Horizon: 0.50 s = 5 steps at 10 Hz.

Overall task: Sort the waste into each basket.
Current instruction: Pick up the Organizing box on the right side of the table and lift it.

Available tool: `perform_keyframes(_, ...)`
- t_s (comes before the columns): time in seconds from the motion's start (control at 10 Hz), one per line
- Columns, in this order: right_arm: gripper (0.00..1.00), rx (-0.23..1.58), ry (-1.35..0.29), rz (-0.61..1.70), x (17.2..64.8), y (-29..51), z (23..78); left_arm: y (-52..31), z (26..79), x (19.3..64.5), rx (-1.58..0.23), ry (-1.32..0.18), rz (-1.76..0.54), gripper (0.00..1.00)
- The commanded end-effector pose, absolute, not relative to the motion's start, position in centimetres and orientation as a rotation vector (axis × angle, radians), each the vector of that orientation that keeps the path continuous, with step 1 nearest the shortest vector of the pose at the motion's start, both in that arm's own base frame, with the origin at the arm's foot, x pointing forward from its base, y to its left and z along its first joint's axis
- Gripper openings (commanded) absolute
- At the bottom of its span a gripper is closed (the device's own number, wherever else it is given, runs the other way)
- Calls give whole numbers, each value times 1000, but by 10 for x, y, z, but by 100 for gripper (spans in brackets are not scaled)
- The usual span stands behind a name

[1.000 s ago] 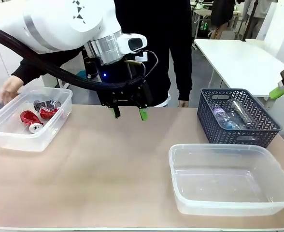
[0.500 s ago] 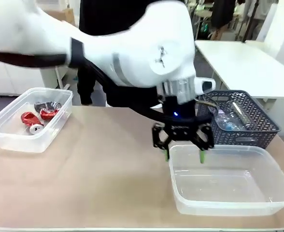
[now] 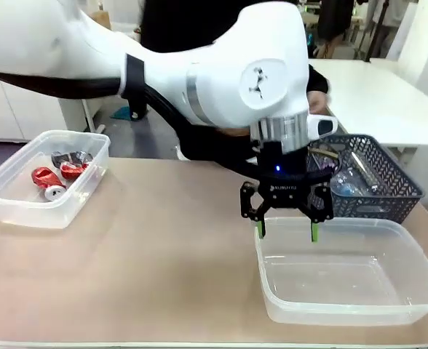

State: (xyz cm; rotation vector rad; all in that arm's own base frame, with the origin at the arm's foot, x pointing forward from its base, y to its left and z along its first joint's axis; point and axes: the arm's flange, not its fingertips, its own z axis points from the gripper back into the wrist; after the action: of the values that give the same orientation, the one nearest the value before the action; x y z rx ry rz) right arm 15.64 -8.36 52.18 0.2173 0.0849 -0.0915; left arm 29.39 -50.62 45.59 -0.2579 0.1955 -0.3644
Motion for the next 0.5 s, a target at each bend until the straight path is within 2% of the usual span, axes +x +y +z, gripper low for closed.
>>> perform_keyframes(0.0,92,228,103,-79,190,-50,471,-501,432,280,-145,139,-213,97)
perform_keyframes(0.3,92,181,150,-110,201,-29,411,-476,392,269,-43,197,-91,97)
perform_keyframes(0.4,92,117,173,-137,203,-32,401,-479,380,275,-43,164,-48,97)
